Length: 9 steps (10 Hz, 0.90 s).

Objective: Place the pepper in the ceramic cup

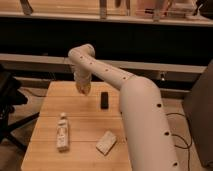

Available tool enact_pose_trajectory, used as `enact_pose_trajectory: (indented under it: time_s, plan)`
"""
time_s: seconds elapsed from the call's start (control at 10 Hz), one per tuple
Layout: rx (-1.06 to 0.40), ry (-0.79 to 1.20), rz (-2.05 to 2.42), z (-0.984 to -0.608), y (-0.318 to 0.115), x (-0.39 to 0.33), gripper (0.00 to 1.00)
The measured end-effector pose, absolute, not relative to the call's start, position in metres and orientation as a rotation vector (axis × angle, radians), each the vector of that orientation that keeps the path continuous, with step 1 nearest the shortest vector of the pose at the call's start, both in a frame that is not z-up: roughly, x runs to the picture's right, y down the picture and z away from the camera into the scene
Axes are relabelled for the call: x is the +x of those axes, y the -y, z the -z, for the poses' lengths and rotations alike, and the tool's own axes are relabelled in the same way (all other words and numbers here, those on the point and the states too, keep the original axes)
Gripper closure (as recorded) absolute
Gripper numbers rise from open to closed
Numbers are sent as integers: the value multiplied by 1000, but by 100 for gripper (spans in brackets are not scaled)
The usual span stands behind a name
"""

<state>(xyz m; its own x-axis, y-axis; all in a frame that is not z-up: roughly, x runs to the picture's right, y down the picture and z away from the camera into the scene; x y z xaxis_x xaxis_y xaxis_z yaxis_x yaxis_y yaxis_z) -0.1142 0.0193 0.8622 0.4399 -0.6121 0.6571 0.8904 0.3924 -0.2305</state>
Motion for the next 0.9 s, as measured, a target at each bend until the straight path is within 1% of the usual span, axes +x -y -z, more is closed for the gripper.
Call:
enact_pose_trajectory:
  time_s: [0.2, 0.4, 0.6, 0.9]
  plan:
    - [-610, 519, 1009, -856, -19, -114, 100]
    - [-606, 514, 1006, -850, -15, -112, 94]
    - [-607, 508, 1022, -849, -17, -118, 93]
    - [-595, 504, 1047, -841, -19, -129, 83]
